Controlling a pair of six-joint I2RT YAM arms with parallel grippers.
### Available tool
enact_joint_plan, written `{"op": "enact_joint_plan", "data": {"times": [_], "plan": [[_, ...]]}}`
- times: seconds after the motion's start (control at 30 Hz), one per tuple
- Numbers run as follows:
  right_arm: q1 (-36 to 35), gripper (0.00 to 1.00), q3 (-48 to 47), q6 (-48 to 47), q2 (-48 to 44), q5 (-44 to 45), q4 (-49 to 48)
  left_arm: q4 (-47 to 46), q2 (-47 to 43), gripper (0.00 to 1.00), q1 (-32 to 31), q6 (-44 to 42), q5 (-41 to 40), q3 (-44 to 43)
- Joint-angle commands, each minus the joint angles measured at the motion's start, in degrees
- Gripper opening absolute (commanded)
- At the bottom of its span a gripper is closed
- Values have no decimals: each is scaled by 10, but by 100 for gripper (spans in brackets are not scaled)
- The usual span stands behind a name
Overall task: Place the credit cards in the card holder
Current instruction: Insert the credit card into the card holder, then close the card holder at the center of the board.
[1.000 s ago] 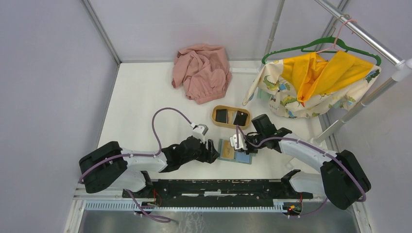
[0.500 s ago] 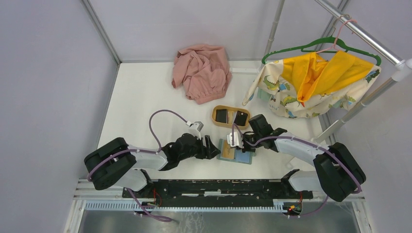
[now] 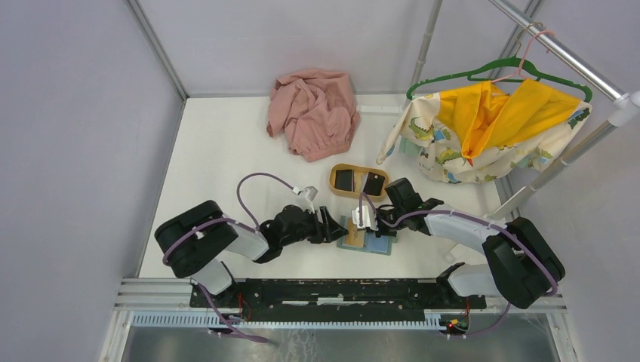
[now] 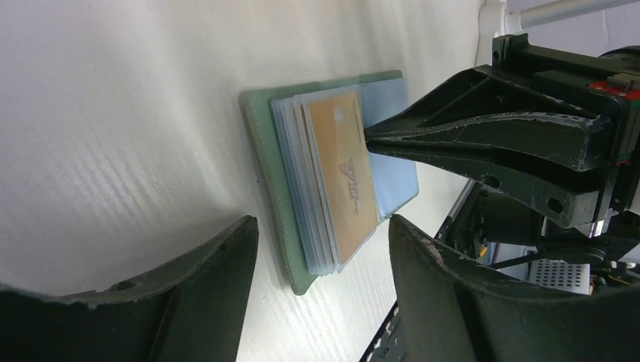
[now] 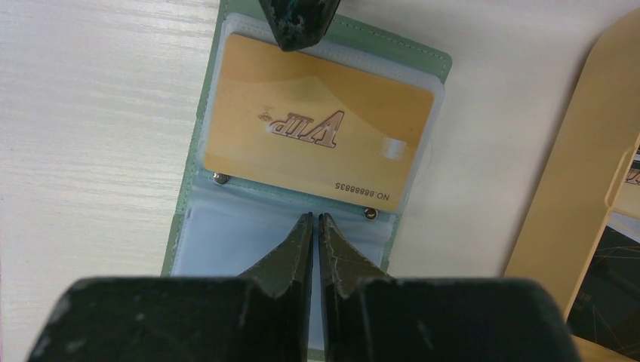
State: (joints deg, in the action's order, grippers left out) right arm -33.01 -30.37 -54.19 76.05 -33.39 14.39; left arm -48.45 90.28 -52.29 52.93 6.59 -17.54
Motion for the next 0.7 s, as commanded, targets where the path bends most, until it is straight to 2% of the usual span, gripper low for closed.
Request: {"op": "enact_joint_plan", "data": {"times": [0.0, 0.43, 0.67], "plan": [[-5, 11, 0, -8, 10, 4, 2, -43, 47, 70, 3, 29, 29, -2], [-7, 11, -6, 0, 8, -38, 12, -179, 90, 57, 1, 53, 77, 1], [-6, 12, -17, 13, 2, -77, 21, -180, 102, 51, -8, 47, 80, -19]]}}
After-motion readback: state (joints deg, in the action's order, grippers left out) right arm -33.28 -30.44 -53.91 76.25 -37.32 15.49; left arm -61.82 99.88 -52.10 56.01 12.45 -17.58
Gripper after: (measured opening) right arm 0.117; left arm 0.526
